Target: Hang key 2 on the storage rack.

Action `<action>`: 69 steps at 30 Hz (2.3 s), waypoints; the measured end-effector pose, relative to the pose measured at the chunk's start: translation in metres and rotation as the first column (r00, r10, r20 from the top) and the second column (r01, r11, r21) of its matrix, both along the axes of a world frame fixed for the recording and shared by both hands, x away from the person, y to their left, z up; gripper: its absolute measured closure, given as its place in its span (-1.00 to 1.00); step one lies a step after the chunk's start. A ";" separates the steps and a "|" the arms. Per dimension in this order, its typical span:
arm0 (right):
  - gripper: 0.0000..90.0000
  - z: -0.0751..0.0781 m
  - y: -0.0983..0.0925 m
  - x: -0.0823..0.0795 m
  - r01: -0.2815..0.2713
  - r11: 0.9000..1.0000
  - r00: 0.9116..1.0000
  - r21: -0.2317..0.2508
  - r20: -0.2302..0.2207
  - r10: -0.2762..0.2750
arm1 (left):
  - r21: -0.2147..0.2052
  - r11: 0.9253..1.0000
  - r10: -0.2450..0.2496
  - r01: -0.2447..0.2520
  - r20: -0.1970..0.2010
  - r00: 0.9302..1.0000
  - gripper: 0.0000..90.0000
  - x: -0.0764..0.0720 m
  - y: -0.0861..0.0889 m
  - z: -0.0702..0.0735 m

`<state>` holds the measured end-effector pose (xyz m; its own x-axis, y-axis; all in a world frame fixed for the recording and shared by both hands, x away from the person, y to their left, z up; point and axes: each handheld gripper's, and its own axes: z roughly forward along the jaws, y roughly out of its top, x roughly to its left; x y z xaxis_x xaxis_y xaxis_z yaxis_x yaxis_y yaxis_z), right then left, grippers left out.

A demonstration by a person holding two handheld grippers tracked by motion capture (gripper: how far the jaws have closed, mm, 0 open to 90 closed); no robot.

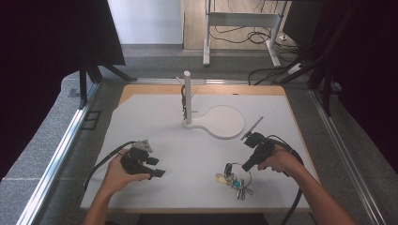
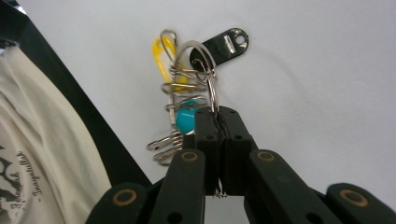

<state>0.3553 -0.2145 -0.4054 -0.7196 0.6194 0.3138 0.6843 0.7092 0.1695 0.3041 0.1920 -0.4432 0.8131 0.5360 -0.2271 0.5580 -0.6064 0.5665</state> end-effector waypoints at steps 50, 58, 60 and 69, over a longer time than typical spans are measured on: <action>0.94 0.100 -0.007 0.042 0.083 0.995 0.981 0.062 0.168 -0.093 | 0.007 1.000 -0.009 0.009 -0.008 1.000 -0.08 0.000 -0.002 -0.003; 0.94 0.104 -0.006 0.048 0.088 0.994 0.980 0.061 0.174 -0.098 | 0.009 1.000 -0.012 0.012 -0.010 1.000 -0.09 0.001 -0.002 -0.003; 0.94 0.105 -0.005 0.049 0.092 0.994 0.979 0.059 0.177 -0.101 | 0.008 1.000 -0.012 0.012 -0.009 1.000 -0.09 0.001 -0.002 -0.003; 0.94 0.114 -0.004 0.057 0.109 0.992 0.975 0.071 0.184 -0.120 | 0.008 1.000 -0.014 0.014 -0.010 1.000 -0.09 0.001 -0.002 -0.003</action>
<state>0.4120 -0.2189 -0.2916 -0.6946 0.6853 0.2188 0.7123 0.6126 0.3424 0.3047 0.1903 -0.4461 0.8181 0.5269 -0.2303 0.5550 -0.6187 0.5560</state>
